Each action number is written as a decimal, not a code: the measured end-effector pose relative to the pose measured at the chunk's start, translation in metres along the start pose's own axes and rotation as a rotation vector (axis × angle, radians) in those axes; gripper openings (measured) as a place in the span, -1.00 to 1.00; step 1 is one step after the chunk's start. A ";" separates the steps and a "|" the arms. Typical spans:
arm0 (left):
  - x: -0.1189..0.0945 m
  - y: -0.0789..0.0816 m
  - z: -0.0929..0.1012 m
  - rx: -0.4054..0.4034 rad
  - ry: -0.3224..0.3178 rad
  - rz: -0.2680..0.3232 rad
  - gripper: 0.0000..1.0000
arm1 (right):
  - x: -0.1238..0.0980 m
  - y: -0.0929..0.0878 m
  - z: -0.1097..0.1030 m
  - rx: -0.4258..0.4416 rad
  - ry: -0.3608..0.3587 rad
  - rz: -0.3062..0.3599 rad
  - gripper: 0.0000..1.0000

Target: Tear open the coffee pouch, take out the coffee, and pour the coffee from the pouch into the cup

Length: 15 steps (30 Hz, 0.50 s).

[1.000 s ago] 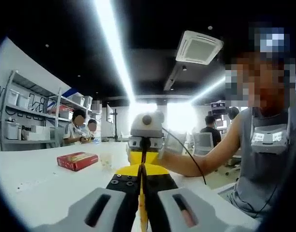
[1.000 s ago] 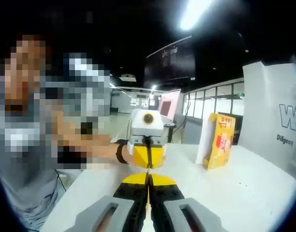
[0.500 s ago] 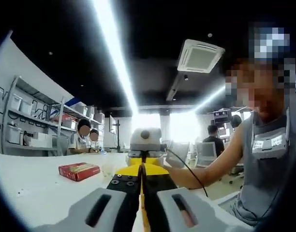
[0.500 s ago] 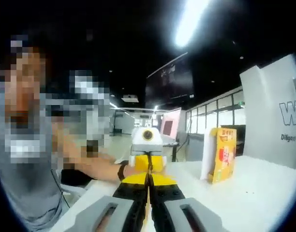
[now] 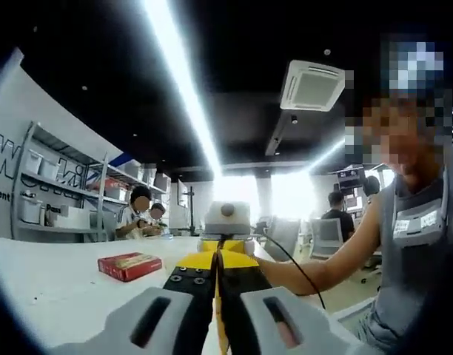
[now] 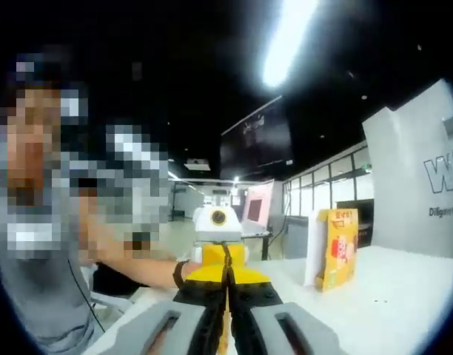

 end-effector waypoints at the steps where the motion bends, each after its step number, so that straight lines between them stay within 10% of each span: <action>1: -0.001 0.001 0.003 0.012 0.000 -0.009 -0.93 | 0.000 0.000 -0.001 -0.002 0.001 -0.003 -0.97; 4: -0.002 0.003 0.008 0.052 -0.007 -0.059 -0.94 | 0.002 -0.001 -0.005 0.005 0.020 -0.015 -0.98; 15: 0.005 0.030 0.049 0.603 0.000 -0.276 -0.96 | 0.001 0.008 -0.032 0.192 0.213 0.029 -0.99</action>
Point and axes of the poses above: the point that each gripper's makers call its tool centre point, and the gripper's own axes: x roughly forward along the fingers, z roughly to its right, y roughly out of its top, the point moved 4 cm from there along -x, roughly backward along the fingers, and after that the axes turned 7 degrees about x, right-handed, at the moved point
